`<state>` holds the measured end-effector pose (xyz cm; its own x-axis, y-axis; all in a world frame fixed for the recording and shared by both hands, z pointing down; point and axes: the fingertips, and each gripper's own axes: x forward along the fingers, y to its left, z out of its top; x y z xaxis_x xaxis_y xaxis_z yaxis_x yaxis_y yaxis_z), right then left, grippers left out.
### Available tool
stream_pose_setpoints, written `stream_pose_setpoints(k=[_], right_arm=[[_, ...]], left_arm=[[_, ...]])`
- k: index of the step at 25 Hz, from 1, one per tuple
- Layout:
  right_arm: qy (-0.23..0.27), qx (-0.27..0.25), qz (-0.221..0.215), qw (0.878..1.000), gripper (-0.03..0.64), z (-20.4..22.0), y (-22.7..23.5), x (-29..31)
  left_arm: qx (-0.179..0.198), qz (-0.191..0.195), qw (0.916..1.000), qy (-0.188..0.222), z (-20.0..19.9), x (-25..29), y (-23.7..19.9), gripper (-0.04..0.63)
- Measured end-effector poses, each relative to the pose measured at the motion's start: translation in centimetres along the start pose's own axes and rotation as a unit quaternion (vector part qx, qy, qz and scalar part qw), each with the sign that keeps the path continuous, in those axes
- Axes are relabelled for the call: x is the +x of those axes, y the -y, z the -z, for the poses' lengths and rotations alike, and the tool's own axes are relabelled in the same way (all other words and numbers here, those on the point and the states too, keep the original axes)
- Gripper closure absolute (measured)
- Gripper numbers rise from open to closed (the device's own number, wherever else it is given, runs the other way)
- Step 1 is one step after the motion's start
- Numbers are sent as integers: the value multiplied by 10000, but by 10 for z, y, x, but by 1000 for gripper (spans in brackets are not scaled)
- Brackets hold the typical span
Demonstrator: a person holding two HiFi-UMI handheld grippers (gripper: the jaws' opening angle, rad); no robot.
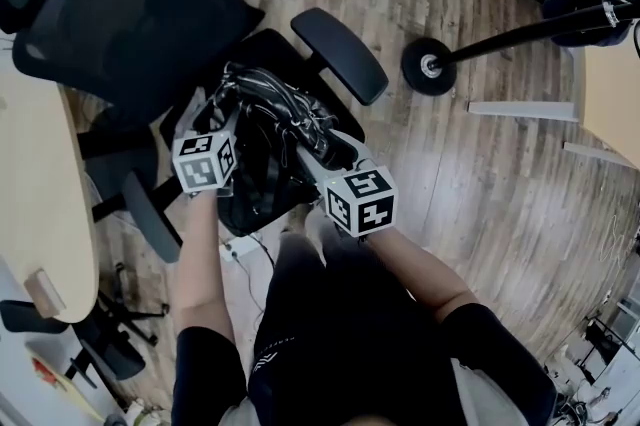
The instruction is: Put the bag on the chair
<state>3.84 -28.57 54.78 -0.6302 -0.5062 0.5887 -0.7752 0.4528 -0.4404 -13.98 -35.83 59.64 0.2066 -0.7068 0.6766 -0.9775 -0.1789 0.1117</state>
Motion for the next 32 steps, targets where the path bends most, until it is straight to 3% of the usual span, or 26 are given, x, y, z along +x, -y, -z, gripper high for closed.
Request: stream_pose_setpoints(k=[11, 19, 26, 32], right_arm=[[290, 96, 226, 9993, 426, 1, -7, -33], [540, 119, 354, 9978, 447, 2, -20, -54], [705, 142, 632, 9954, 520, 8, -25, -74], [824, 67, 773, 9936, 557, 10, -36, -89]], left_arm=[[13, 204, 9997, 90, 11, -31, 7, 367], [-68, 413, 9980, 480, 3, -75, 13, 464], [-368, 414, 9956, 756, 8, -122, 15, 580], [-393, 520, 9949, 773, 21, -157, 26, 578]])
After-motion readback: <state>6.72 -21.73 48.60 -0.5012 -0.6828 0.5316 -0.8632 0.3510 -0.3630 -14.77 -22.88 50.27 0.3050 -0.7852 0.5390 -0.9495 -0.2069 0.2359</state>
